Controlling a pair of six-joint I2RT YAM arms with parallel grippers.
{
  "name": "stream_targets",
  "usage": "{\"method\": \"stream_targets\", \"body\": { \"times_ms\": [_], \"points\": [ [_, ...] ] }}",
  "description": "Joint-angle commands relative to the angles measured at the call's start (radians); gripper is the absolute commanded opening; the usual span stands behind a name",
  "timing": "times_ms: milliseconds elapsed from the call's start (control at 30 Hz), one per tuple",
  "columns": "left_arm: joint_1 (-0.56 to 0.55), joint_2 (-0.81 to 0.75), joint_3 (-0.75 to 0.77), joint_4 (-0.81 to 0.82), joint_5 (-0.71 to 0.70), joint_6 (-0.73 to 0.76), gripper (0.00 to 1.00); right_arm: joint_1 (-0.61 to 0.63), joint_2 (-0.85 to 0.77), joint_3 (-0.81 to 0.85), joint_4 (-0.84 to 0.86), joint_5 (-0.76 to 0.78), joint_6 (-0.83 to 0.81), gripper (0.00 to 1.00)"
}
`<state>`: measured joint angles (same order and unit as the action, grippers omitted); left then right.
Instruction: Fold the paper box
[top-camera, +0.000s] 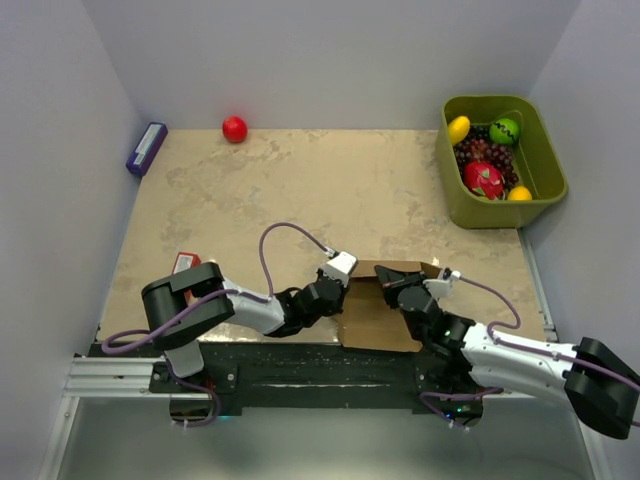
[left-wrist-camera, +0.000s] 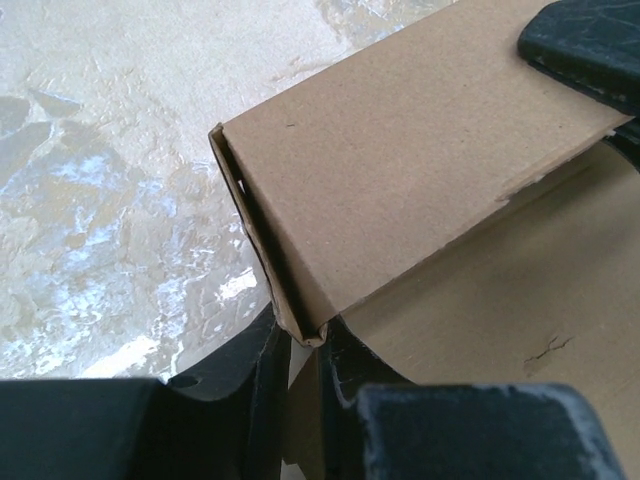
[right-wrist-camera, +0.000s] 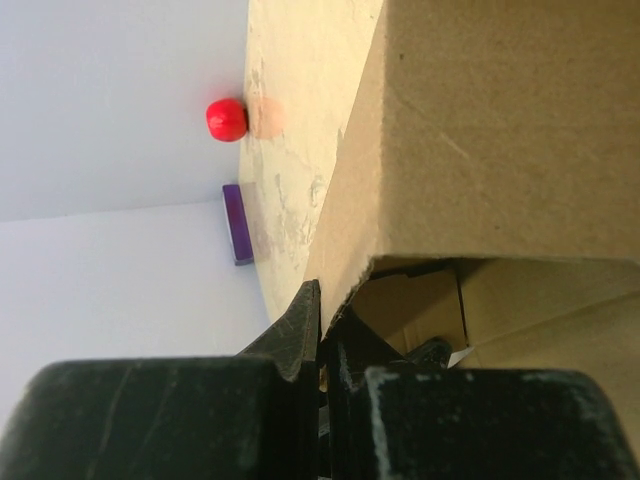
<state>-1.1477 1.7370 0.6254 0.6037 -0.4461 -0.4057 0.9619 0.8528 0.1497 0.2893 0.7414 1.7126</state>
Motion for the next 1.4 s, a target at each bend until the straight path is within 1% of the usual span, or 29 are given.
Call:
{"method": "stream_targets", "body": {
  "times_ms": [0, 133, 167, 233, 267, 333, 367, 400, 433, 500, 533, 600, 633, 700, 733, 833, 1000, 1033, 1100, 1133, 1200, 1367],
  "points": [
    [0.008, -0.04, 0.02, 0.038, -0.138, 0.014, 0.0, 0.011, 0.029, 0.043, -0.13, -0.019, -0.025, 0.0],
    [0.008, -0.062, 0.025, -0.005, -0.151, 0.056, 0.0, 0.009, 0.002, 0.067, -0.147, -0.025, -0.05, 0.08],
    [0.008, -0.068, 0.031, -0.027, -0.151, 0.071, 0.0, 0.011, -0.007, 0.067, -0.147, -0.025, -0.054, 0.13],
    [0.011, -0.077, 0.037, -0.048, -0.146, 0.084, 0.0, 0.011, -0.029, 0.068, -0.15, -0.019, -0.076, 0.21],
    [0.013, -0.083, 0.045, -0.073, -0.146, 0.087, 0.0, 0.011, -0.053, 0.07, -0.154, -0.014, -0.085, 0.28],
    [0.022, -0.088, 0.051, -0.09, -0.128, 0.084, 0.0, 0.011, -0.08, 0.076, -0.174, -0.004, -0.113, 0.35],
    [0.025, -0.091, 0.054, -0.105, -0.126, 0.084, 0.0, 0.011, -0.104, 0.083, -0.18, 0.003, -0.123, 0.42],
    [0.028, -0.091, 0.057, -0.111, -0.12, 0.085, 0.0, 0.011, -0.113, 0.09, -0.188, 0.004, -0.149, 0.44],
    [0.035, -0.091, 0.065, -0.131, -0.118, 0.093, 0.0, 0.009, -0.124, 0.096, -0.202, 0.007, -0.16, 0.49],
    [0.046, -0.086, 0.076, -0.156, -0.111, 0.097, 0.0, 0.011, -0.147, 0.114, -0.208, 0.013, -0.202, 0.54],
    [0.057, -0.086, 0.079, -0.172, -0.106, 0.103, 0.0, 0.011, -0.153, 0.117, -0.208, 0.013, -0.209, 0.58],
    [0.066, -0.096, 0.079, -0.188, -0.089, 0.102, 0.0, 0.011, -0.169, 0.125, -0.203, 0.004, -0.238, 0.63],
    [0.08, -0.099, 0.08, -0.203, -0.082, 0.096, 0.0, 0.011, -0.173, 0.125, -0.187, -0.002, -0.251, 0.7],
    [0.094, -0.114, 0.082, -0.222, -0.069, 0.093, 0.0, 0.011, -0.195, 0.123, -0.17, -0.02, -0.289, 0.76],
    [0.101, -0.119, 0.085, -0.237, -0.069, 0.091, 0.0, 0.011, -0.201, 0.122, -0.156, -0.025, -0.304, 0.81],
    [0.123, -0.136, 0.085, -0.252, -0.04, 0.088, 0.0, 0.009, -0.25, 0.117, -0.144, -0.036, -0.375, 0.87],
    [0.158, -0.166, 0.059, -0.246, 0.01, 0.077, 0.0, 0.011, -0.34, 0.151, -0.197, -0.019, -0.542, 0.91],
    [0.167, -0.171, 0.05, -0.242, 0.026, 0.077, 0.0, 0.009, -0.351, 0.165, -0.25, -0.001, -0.56, 0.91],
    [0.181, -0.186, 0.042, -0.24, 0.056, 0.076, 0.0, 0.011, -0.376, 0.197, -0.286, 0.015, -0.606, 0.92],
    [0.187, -0.189, 0.036, -0.24, 0.067, 0.077, 0.0, 0.011, -0.383, 0.206, -0.35, 0.025, -0.62, 0.93],
    [0.195, -0.2, 0.031, -0.239, 0.092, 0.082, 0.0, 0.011, -0.405, 0.221, -0.387, 0.033, -0.656, 0.94],
    [0.207, -0.208, 0.033, -0.268, 0.141, 0.102, 0.0, 0.011, -0.445, 0.264, -0.553, 0.013, -0.74, 0.96]
  ]
}}
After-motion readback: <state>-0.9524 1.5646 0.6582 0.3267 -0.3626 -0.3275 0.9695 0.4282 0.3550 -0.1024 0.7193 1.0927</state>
